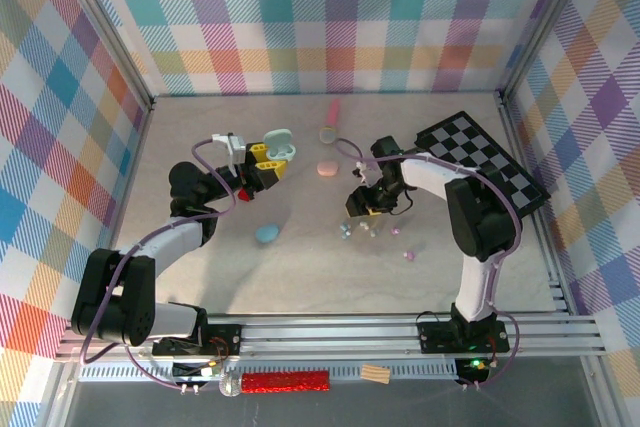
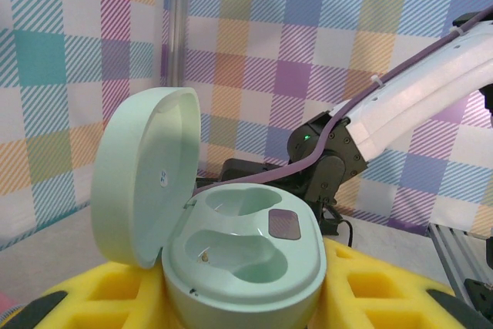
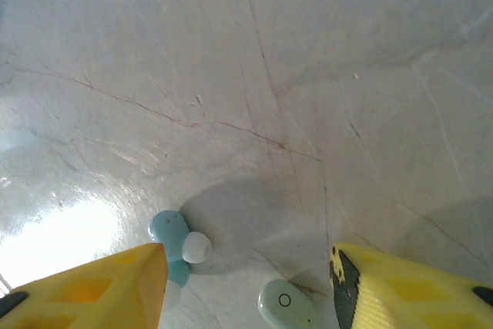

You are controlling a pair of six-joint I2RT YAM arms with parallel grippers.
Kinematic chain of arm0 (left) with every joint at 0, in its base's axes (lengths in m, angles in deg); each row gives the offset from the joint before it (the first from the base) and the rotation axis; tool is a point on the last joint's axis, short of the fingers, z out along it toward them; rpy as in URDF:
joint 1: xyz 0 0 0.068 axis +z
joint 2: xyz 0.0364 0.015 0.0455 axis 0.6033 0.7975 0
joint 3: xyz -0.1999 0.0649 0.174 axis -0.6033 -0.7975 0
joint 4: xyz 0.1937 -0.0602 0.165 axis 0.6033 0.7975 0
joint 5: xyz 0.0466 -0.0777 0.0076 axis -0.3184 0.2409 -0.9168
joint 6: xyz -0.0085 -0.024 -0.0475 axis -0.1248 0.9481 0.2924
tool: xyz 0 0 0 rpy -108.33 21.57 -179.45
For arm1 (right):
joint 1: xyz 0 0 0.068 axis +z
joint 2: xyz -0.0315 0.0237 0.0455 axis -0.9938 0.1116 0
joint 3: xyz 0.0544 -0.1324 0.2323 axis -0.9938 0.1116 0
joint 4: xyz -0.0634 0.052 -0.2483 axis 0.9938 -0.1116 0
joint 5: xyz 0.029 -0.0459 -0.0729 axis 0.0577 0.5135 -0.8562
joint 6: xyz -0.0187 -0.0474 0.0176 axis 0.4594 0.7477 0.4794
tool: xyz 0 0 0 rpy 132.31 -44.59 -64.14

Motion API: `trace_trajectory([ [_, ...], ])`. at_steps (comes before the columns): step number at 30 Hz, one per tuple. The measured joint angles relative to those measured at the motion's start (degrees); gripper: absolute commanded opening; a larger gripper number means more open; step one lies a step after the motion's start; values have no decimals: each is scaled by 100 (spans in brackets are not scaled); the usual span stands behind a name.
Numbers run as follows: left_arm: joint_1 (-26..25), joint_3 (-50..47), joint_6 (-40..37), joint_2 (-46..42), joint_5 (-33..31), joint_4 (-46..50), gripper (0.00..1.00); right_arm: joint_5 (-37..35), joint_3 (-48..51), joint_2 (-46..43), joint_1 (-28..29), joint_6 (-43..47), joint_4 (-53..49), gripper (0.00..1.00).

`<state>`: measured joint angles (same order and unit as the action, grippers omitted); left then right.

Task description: Insert the wireless bluetooth earbuds into the charging case

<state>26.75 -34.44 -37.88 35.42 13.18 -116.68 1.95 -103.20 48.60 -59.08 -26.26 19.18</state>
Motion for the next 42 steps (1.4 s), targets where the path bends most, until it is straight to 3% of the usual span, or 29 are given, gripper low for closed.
trace_trajectory([
  [14, -2, 0, 0, 0, 0, 0, 38, 214, 492, -203, -17, -140, 61, 49],
  [26, -7, 0, -4, -2, 0, 4, 38, 214, 590, -205, -17, -313, 50, 29],
  [42, -15, 0, -61, -2, -2, 17, 38, -24, 632, -306, -17, -651, 140, 23],
])
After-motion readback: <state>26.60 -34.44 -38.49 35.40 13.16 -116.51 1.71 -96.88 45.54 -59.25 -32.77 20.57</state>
